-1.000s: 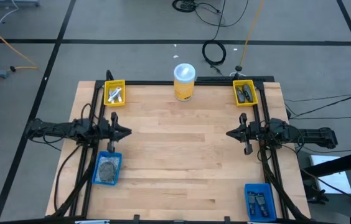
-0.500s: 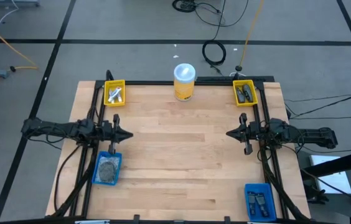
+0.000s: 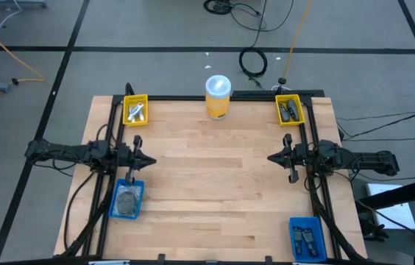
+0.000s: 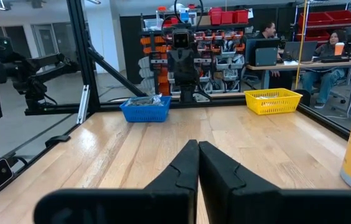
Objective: Pick & Place Travel size toiletries
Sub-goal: Return to Home Position
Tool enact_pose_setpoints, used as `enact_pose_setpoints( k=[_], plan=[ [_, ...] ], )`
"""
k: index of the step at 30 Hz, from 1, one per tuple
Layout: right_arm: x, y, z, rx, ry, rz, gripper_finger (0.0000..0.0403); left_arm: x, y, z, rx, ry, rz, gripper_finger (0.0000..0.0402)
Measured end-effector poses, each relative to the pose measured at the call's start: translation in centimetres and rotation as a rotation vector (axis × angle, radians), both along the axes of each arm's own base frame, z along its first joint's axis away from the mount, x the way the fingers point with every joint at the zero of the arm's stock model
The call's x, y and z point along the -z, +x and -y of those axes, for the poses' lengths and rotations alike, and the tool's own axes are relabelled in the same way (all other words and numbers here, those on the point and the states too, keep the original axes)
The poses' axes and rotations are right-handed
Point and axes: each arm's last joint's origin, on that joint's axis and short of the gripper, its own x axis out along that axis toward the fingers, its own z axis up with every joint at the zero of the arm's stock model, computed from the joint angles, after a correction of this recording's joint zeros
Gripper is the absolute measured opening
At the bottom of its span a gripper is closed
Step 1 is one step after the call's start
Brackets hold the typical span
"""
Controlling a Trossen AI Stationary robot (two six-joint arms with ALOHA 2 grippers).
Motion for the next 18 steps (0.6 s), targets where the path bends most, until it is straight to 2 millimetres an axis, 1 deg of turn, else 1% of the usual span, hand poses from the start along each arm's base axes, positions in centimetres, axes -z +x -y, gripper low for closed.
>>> enact_pose_setpoints(
  k=[9, 15, 18],
  plan=[
    [0.01, 0.00, 0.00, 0.000, 0.000, 0.000, 0.0004, 0.02, 0.00, -0.01, -0.003, -0.018, -0.004, 0.0009],
    [0.01, 0.00, 0.00, 0.000, 0.000, 0.000, 0.0004, -0.05, -0.01, -0.02, -0.004, -0.019, -0.001, 0.0002],
    [0.00, 0.00, 0.00, 0.000, 0.000, 0.000, 0.0004, -0.05, -0.01, -0.02, -0.004, -0.020, -0.001, 0.0008]
  ],
)
